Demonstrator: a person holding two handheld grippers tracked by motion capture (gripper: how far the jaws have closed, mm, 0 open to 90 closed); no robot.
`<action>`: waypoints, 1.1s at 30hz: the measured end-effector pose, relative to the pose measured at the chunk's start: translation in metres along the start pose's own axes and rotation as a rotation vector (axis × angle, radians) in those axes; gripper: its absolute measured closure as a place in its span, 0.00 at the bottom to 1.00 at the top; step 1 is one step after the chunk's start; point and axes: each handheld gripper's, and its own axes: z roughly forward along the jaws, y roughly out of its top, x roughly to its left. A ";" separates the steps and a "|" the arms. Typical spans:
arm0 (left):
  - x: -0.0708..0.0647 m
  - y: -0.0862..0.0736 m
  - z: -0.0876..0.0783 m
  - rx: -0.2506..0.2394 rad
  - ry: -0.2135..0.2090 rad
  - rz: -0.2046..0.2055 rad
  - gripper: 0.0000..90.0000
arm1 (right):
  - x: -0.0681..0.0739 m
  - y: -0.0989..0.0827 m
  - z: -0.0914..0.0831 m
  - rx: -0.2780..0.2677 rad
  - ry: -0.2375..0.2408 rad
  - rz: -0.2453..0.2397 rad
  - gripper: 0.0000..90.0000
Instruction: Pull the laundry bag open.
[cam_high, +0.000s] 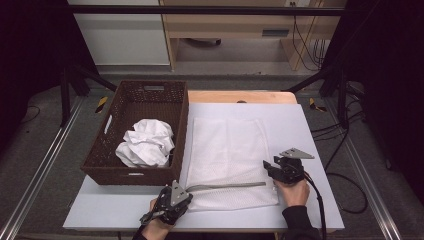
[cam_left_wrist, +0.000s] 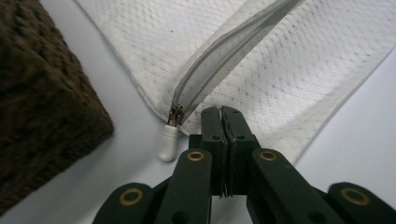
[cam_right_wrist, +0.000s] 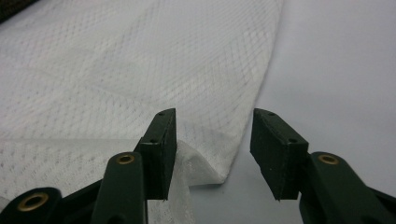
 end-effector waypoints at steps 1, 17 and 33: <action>0.000 0.000 0.000 0.000 0.000 0.003 0.97 | 0.001 -0.001 0.003 0.018 -0.002 -0.013 0.58; 0.001 0.000 0.005 -0.028 0.015 0.034 0.97 | 0.003 0.002 0.021 0.038 -0.067 -0.040 0.96; -0.001 -0.003 0.003 -0.050 0.002 -0.025 0.79 | 0.014 -0.019 -0.026 0.060 0.013 -0.046 0.57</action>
